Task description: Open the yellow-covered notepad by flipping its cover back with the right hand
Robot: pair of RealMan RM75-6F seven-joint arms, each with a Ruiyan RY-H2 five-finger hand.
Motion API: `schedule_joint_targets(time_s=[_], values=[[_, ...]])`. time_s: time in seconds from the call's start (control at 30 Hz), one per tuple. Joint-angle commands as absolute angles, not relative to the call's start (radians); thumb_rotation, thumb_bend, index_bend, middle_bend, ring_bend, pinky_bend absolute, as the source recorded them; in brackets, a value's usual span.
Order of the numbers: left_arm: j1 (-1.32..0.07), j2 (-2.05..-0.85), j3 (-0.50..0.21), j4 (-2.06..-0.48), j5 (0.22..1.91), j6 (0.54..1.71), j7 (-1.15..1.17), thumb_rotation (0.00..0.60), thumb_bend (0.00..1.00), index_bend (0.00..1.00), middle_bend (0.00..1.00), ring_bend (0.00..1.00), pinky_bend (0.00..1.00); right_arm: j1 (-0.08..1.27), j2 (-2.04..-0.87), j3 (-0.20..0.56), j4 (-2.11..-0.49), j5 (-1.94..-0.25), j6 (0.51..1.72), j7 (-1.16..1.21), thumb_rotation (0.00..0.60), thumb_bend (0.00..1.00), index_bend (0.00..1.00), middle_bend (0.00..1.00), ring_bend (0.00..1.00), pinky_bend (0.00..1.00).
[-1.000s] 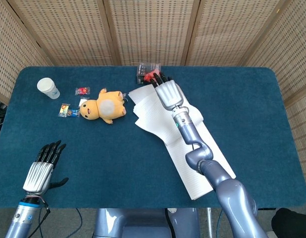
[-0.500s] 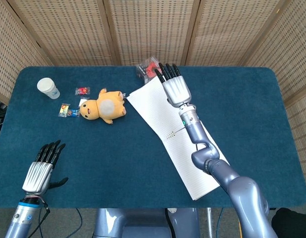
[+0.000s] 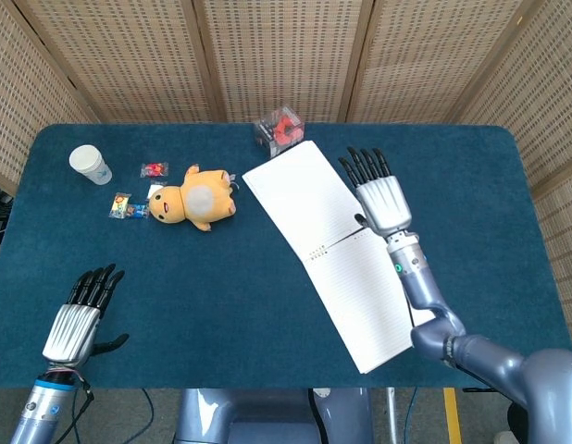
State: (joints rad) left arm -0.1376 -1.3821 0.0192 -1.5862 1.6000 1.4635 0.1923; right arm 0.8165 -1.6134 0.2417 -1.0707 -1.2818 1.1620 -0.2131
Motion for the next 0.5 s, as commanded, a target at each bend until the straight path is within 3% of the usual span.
schedule_joint_targets(time_s=[0.03, 0.5], values=[[-0.137, -1.384, 0.020, -1.584, 1.603, 1.466, 0.197, 0.600, 0.06, 0.00, 0.00, 0.00, 0.04, 0.700, -1.520, 0.178, -1.197, -1.289, 1.244, -0.246, 0.600, 0.03, 0.04, 0.00, 0.00, 0.01], [-0.124, -1.390, 0.030, -1.582, 1.636, 1.498, 0.231, 0.600, 0.06, 0.00, 0.00, 0.00, 0.04, 0.403, -1.425, 0.011, -1.335, -1.368, 1.450, -0.106, 0.600, 0.03, 0.02, 0.00, 0.00, 0.00]])
